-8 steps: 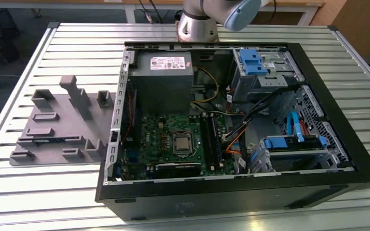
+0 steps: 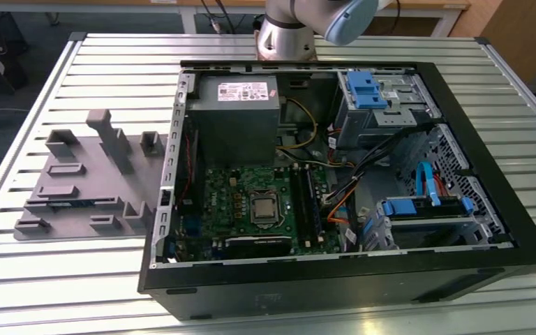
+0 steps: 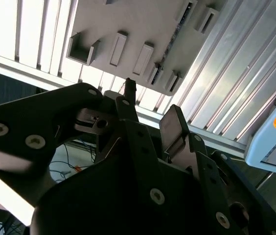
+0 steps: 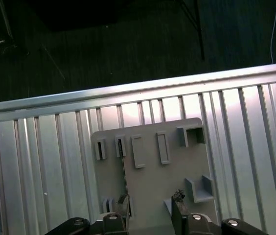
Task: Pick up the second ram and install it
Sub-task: 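Pick up the second ram and move it above second insertion slot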
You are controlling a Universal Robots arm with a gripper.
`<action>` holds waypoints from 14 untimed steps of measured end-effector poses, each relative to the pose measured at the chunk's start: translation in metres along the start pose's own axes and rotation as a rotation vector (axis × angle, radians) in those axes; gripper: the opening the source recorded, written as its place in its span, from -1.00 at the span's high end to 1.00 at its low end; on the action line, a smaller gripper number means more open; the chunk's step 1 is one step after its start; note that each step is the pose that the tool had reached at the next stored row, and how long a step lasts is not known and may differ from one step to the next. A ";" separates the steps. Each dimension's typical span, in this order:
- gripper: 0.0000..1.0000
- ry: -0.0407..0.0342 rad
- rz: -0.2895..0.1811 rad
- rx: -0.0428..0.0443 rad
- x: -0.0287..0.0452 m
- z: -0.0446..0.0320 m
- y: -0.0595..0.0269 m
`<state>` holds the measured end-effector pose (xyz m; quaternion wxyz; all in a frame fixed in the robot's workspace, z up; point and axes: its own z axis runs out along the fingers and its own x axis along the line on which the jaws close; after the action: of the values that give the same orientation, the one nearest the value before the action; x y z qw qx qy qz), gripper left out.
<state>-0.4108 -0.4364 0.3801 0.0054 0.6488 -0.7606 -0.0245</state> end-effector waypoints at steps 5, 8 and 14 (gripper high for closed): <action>0.06 0.0000 0.000 0.0000 0.0000 0.0000 -0.0002; 0.06 0.0000 0.000 0.0000 0.0000 0.0000 -0.0003; 0.33 0.0000 0.000 0.0000 -0.0001 0.0000 -0.0005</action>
<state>-0.4103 -0.4364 0.3801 0.0054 0.6488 -0.7605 -0.0245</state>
